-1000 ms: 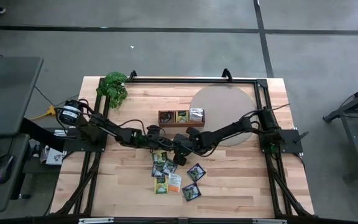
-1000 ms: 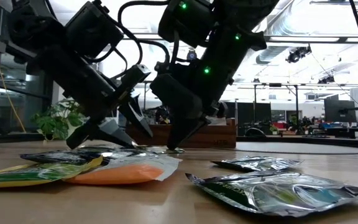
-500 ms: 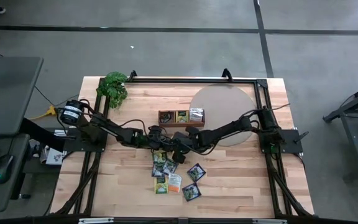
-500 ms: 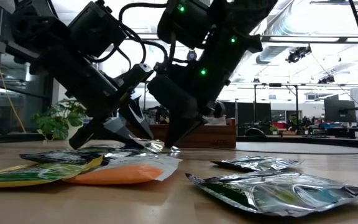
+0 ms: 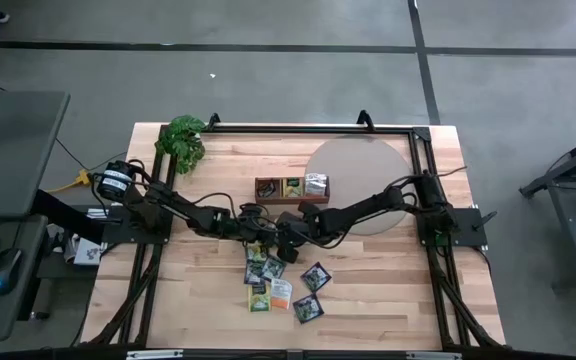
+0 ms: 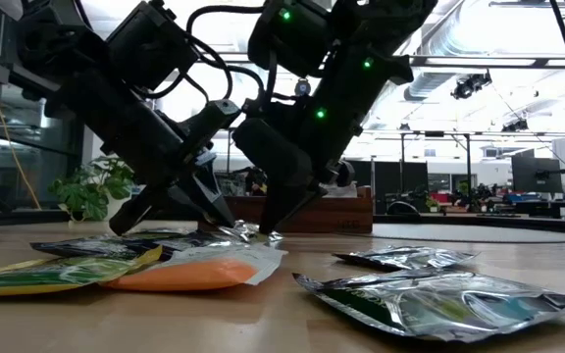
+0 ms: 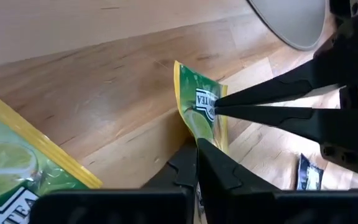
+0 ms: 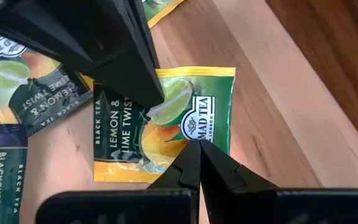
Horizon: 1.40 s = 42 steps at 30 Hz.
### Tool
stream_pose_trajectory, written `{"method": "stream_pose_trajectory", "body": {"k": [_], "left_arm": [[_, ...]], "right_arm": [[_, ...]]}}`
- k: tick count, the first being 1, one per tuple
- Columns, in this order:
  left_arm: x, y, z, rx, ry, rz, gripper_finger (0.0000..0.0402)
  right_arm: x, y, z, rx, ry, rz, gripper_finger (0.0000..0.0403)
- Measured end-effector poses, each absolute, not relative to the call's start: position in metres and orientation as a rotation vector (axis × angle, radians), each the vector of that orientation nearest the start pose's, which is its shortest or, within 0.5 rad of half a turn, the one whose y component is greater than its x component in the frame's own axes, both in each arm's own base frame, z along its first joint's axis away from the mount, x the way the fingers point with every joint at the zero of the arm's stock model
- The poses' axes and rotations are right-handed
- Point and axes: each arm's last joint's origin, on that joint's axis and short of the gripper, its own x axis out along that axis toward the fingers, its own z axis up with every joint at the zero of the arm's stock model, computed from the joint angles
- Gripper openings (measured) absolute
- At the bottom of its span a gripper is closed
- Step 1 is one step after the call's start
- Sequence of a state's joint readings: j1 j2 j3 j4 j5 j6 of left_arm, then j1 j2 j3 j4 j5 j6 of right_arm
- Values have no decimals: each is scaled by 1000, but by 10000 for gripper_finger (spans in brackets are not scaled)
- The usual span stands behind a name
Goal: Pick & Place Tea
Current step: Put the yellow tea bag into the middle section of the wooden organizer
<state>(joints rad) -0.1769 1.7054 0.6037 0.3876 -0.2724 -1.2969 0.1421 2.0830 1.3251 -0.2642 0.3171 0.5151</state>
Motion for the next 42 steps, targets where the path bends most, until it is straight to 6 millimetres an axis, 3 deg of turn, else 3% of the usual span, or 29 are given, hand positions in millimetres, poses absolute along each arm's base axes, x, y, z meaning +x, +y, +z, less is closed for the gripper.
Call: {"method": "stream_pose_trajectory", "body": {"k": [5, 12, 18, 23, 30, 36, 42], "left_arm": [[289, -44, 111, -1047, 555, 486, 1], [289, -45, 112, -971, 587, 431, 0], [286, -46, 127, -858, 580, 341, 0], [283, -46, 145, -754, 578, 231, 0], [272, -48, 151, -679, 694, 136, 0], [273, -49, 153, -667, 694, 78, 0], [273, -49, 153, -651, 692, 75, 0]], "right_arm": [[415, 53, 132, 218, 934, -350, 0], [407, 62, 164, 170, 912, -235, 1], [399, 69, 192, 90, 890, -89, 3], [394, 70, 195, 47, 924, -10, 20], [392, 71, 196, -76, 938, 108, 81], [395, 71, 198, -210, 900, 172, 152], [403, 55, 203, -216, 827, 125, 206]]}}
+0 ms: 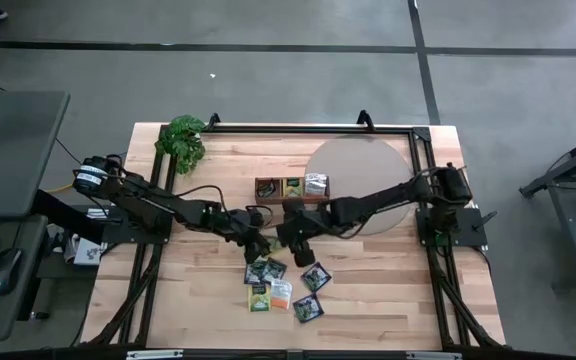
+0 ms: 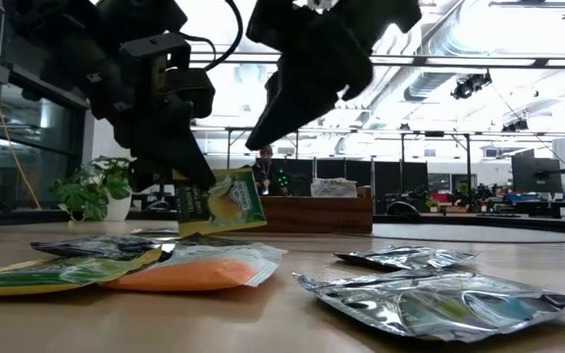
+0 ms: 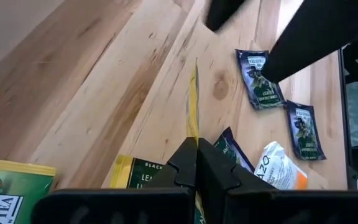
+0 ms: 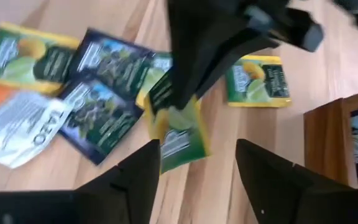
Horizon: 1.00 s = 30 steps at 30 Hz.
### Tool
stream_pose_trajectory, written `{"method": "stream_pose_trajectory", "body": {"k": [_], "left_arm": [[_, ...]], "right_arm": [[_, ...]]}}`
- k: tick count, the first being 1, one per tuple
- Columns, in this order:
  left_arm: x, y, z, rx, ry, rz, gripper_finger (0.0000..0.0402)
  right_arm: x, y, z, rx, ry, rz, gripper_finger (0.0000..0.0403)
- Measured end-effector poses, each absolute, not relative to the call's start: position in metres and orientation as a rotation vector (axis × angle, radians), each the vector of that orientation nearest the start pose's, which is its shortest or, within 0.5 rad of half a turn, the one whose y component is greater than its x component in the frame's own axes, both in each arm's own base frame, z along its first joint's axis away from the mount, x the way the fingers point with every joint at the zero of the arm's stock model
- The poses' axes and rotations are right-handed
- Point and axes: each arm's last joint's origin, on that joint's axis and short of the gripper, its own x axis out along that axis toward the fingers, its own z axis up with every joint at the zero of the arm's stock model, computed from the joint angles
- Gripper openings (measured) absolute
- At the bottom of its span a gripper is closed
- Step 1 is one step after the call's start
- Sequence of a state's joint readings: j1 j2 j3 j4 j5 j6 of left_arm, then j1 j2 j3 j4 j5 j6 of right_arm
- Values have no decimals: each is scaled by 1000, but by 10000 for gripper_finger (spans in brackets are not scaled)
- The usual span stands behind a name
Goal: Pick & Place Tea
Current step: Put the yellow tea bag into the middle section of the wooden organizer
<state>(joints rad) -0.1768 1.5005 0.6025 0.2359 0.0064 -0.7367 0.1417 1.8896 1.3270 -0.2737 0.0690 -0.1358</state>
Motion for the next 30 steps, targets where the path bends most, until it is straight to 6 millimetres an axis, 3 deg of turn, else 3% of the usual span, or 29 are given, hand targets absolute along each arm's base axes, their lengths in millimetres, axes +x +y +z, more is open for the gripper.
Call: {"method": "stream_pose_trajectory", "body": {"k": [8, 30], "left_arm": [[273, -49, 153, -633, 690, 68, 0], [276, -49, 157, -625, 645, 53, 0]], "right_arm": [[407, 35, 202, -47, 815, 241, 218], [414, 28, 188, -34, 821, 229, 218]]}}
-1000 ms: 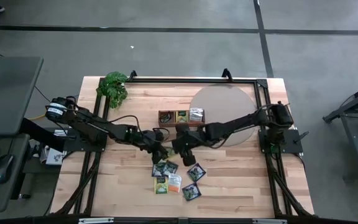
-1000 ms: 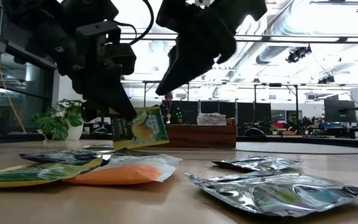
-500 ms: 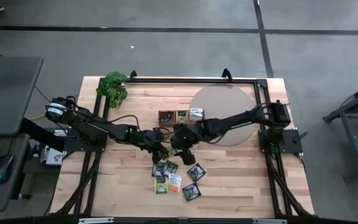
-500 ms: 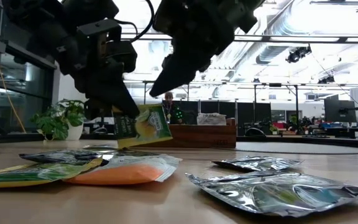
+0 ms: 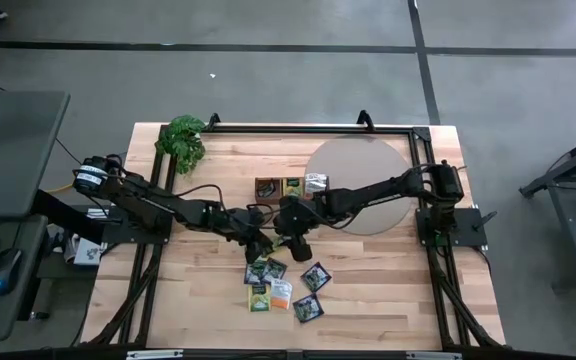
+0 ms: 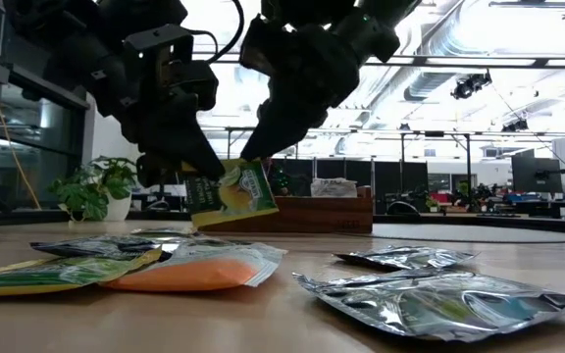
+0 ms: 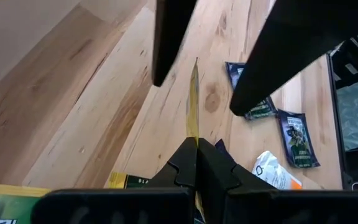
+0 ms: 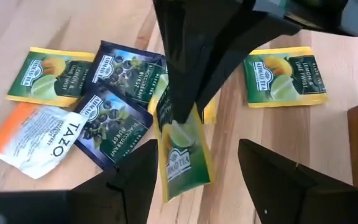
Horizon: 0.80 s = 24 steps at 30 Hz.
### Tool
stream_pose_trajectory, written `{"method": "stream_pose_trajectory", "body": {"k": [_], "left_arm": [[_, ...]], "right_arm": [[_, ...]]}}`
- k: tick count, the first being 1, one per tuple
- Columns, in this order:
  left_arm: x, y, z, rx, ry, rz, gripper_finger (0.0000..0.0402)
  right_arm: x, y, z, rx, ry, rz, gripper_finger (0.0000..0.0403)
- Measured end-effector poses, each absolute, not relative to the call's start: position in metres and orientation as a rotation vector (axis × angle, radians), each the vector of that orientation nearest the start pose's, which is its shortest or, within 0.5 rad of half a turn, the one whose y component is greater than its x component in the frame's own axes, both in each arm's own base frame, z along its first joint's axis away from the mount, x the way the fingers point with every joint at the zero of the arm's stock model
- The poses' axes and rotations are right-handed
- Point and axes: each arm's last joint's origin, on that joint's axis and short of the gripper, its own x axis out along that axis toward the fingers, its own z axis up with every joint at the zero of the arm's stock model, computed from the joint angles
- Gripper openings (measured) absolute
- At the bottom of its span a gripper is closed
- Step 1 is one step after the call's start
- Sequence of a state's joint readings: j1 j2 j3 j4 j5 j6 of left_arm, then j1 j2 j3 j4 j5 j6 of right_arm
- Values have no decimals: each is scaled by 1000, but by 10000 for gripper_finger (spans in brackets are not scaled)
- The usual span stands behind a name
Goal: Pick & Place Tea
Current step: Put the yellow tea bag into the middle section of the wooden organizer
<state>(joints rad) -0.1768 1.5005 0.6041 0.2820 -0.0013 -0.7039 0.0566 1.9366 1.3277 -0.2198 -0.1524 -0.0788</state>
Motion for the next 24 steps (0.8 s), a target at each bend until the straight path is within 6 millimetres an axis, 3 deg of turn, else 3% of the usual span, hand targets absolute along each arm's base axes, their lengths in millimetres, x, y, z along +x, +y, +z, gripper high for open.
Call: {"method": "stream_pose_trajectory", "body": {"k": [12, 24], "left_arm": [[277, -49, 159, -609, 626, 45, 0], [279, -50, 162, -615, 580, 30, 0]], "right_arm": [[412, 29, 187, -2, 839, 254, 210], [412, 29, 186, -7, 849, 240, 126]]}}
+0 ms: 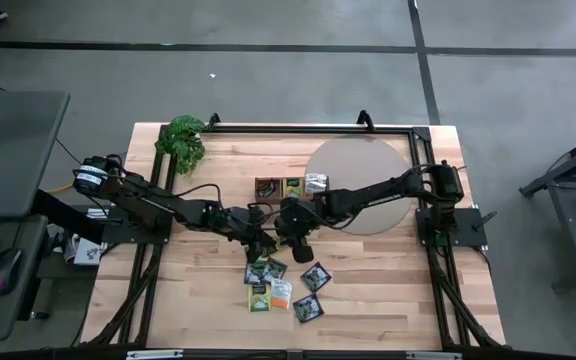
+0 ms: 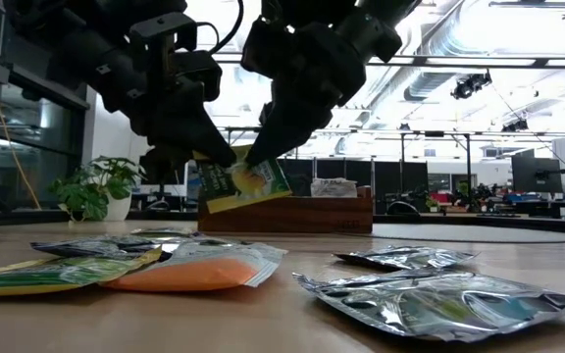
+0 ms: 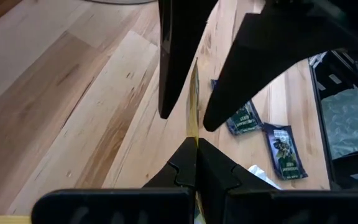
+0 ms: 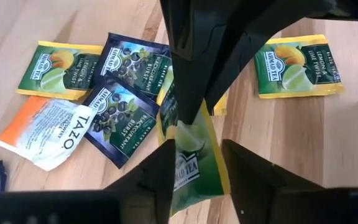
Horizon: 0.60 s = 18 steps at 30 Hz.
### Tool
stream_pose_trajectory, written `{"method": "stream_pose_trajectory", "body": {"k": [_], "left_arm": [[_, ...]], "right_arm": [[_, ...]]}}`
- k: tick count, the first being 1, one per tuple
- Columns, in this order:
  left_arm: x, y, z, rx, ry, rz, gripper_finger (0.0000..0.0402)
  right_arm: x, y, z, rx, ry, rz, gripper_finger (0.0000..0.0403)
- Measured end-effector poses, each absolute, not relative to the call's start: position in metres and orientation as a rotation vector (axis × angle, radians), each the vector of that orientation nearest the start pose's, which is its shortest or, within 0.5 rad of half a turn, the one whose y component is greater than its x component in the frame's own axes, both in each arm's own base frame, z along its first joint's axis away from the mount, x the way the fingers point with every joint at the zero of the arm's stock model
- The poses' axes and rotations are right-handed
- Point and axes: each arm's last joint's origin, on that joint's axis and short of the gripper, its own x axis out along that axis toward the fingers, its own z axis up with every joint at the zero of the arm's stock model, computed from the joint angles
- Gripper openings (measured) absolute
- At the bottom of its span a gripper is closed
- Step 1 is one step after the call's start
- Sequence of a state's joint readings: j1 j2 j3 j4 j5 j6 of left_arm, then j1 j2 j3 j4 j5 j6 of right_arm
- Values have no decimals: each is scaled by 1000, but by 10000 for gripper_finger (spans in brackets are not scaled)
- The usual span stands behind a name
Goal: Pick & Place Tea
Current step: Put the yellow tea bag into the middle section of the wooden organizer
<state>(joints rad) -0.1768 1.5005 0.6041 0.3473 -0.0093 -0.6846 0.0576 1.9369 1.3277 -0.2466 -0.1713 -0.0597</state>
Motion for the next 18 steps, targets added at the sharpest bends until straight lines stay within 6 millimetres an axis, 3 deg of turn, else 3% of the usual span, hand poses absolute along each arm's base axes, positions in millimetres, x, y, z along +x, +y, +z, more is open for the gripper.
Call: {"method": "stream_pose_trajectory", "body": {"k": [10, 18], "left_arm": [[279, -49, 162, -614, 580, 34, 0], [279, -49, 162, -613, 582, 37, 1]], "right_arm": [[412, 28, 186, -12, 849, 239, 14], [411, 28, 185, -2, 863, 228, 4]]}}
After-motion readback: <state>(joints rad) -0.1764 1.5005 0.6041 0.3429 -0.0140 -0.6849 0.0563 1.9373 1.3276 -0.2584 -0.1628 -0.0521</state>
